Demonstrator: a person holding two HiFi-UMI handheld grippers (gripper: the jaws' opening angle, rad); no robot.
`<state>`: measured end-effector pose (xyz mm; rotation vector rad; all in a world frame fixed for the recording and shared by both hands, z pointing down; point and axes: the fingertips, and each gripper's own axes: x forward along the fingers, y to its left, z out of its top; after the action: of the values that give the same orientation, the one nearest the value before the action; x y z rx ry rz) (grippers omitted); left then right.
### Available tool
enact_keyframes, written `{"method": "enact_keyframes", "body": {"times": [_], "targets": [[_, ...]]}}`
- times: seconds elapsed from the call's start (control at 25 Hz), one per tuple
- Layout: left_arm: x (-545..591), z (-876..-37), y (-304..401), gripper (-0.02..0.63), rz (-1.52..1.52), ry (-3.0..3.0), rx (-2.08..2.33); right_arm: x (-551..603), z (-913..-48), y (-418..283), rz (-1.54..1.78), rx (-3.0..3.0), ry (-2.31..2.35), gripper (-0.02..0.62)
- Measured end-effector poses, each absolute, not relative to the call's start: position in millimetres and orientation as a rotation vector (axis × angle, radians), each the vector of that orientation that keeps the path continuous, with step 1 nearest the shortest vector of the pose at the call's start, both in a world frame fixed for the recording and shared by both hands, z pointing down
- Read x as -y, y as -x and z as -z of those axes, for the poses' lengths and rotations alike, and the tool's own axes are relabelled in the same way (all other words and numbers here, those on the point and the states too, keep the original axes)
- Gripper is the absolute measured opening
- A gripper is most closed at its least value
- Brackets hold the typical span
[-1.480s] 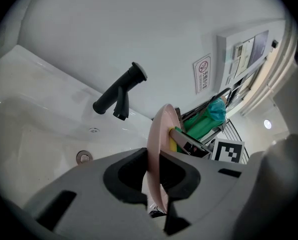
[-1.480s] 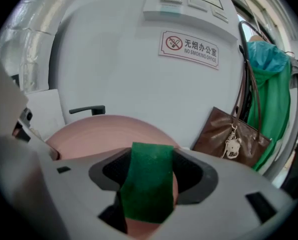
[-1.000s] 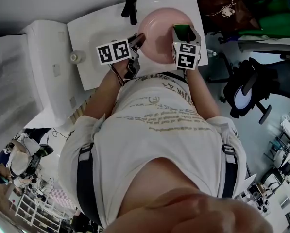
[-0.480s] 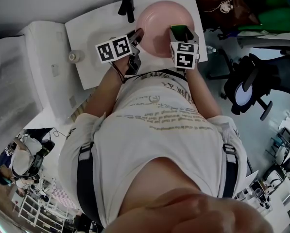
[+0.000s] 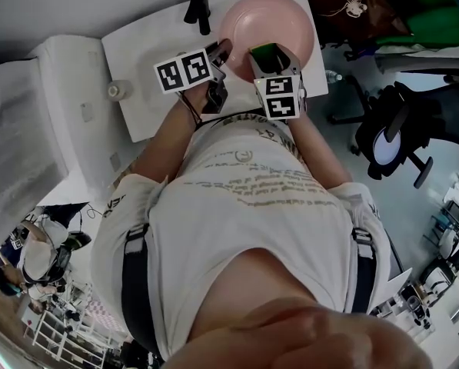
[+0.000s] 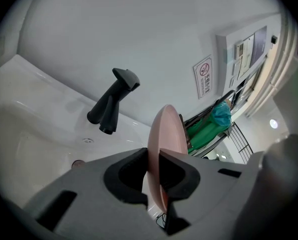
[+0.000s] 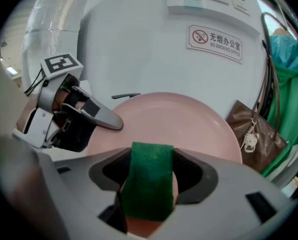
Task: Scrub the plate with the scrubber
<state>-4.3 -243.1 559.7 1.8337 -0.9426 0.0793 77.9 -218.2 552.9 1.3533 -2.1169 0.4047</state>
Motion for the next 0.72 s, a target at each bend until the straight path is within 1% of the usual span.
{"method": "enact_keyframes", "body": {"times": [0.16, 0.28, 0.52, 0.72], "targets": [[239, -558, -4, 0.049, -0.101, -1.850, 0.920, 218, -546, -64, -0.342, 2.152, -1.291, 0.255], [234, -558, -10, 0.049, -0.135, -1.875, 0.901, 221, -545, -56, -0.360, 2.178, -1.275, 0.255], [227, -559, -11, 0.049, -0.159, -1.885, 0.887, 238, -537, -60, -0.303, 2.149, -1.285, 0.255], [224, -556, -12, 0.049, -0.167, -1.894, 0.876, 258, -528, -68, -0.342, 2.166, -1.350, 0.255]]}}
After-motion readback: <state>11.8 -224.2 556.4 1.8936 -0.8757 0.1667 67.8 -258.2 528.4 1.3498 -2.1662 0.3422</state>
